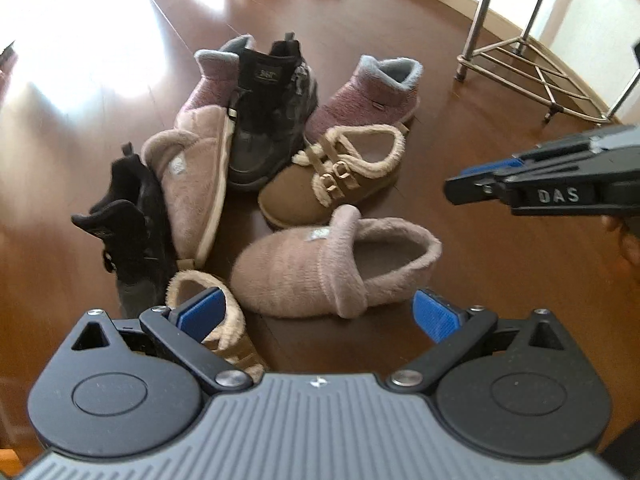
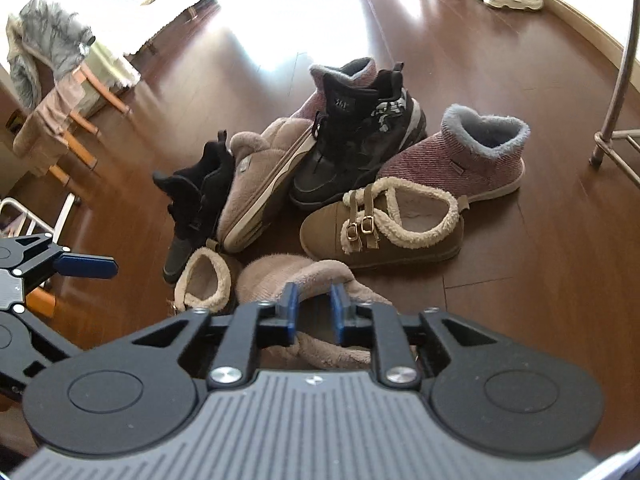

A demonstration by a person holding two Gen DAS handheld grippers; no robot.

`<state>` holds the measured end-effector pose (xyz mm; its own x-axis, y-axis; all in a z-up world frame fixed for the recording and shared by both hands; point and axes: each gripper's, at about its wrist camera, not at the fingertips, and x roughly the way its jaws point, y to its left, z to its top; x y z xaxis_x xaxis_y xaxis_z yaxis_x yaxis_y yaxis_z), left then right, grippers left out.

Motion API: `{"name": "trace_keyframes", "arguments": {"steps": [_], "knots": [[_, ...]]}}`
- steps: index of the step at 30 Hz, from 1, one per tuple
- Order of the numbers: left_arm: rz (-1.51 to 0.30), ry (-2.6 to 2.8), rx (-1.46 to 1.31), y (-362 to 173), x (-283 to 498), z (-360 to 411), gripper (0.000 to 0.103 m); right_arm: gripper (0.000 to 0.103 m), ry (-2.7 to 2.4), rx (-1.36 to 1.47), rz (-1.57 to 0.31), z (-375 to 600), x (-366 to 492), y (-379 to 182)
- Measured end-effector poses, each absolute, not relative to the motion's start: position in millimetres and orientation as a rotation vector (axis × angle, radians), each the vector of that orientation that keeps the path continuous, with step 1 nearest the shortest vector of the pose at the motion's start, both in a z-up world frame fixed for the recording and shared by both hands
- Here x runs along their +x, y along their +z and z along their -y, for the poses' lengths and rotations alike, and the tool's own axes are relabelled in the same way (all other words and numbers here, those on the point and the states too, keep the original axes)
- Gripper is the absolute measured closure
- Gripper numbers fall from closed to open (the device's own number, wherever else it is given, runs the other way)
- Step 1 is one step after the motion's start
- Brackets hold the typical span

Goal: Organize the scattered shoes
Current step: 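Close the right tool on the strap of a brown buckled fur-lined shoe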

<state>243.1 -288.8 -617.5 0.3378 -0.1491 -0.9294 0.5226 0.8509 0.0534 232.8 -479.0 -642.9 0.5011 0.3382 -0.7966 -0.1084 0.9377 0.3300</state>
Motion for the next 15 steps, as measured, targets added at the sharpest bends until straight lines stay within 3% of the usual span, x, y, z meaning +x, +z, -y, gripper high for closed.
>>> {"name": "trace_keyframes", "arguments": {"steps": [11, 15], "knots": [[-1.112, -0.348, 0.25, -698, 278, 263, 0.002, 0.069, 0.222, 0.187, -1.063, 478, 301, -738], [-1.116, -0.374, 0.225, -712, 296, 273, 0.002, 0.056, 0.223, 0.182, -1.063, 477, 327, -751]]}}
